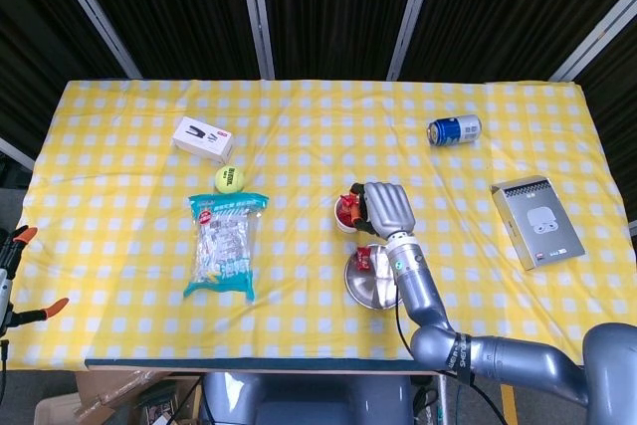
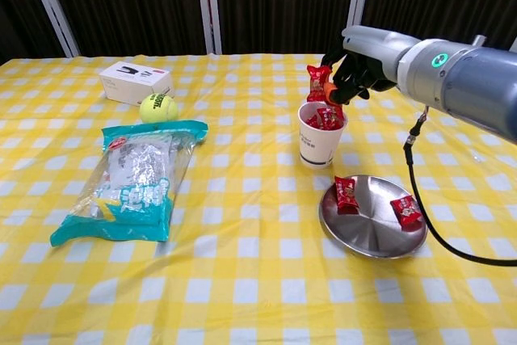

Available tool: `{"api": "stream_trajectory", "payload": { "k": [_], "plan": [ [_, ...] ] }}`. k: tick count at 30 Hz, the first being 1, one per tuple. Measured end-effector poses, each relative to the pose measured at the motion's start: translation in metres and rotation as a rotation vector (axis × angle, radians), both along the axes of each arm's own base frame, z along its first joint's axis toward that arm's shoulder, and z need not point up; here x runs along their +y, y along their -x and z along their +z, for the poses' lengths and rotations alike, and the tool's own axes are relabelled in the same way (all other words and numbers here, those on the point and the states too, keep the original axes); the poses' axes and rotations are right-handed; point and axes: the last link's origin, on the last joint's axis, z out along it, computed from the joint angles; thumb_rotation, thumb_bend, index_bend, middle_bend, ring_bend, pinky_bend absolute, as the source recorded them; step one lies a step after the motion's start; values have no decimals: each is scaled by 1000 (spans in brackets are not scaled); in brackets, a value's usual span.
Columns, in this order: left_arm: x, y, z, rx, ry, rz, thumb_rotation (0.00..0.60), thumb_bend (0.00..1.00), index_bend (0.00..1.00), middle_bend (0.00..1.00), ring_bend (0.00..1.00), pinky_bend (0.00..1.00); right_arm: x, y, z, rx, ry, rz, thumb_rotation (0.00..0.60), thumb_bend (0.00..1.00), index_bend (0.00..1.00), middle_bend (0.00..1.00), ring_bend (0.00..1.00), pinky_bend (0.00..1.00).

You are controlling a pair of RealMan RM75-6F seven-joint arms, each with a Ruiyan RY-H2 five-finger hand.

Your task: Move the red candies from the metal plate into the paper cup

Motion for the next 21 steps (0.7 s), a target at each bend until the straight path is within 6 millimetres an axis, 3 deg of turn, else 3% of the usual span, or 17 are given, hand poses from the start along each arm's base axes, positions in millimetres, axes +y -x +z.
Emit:
{"api": "stream_trajectory", "payload": {
  "k": [14,21],
  "plan": [
    [0,-2,0,-8,6,7,600,11,0,0,0,0,-13,14,-26,-12,-27,-69,600,666,588,716,782,999],
    [-1,-2,0,-11,8,7,600,11,0,0,0,0,-7,21,-28,-24,-51,-77,600,666,462,716,756,999]
  ]
}}
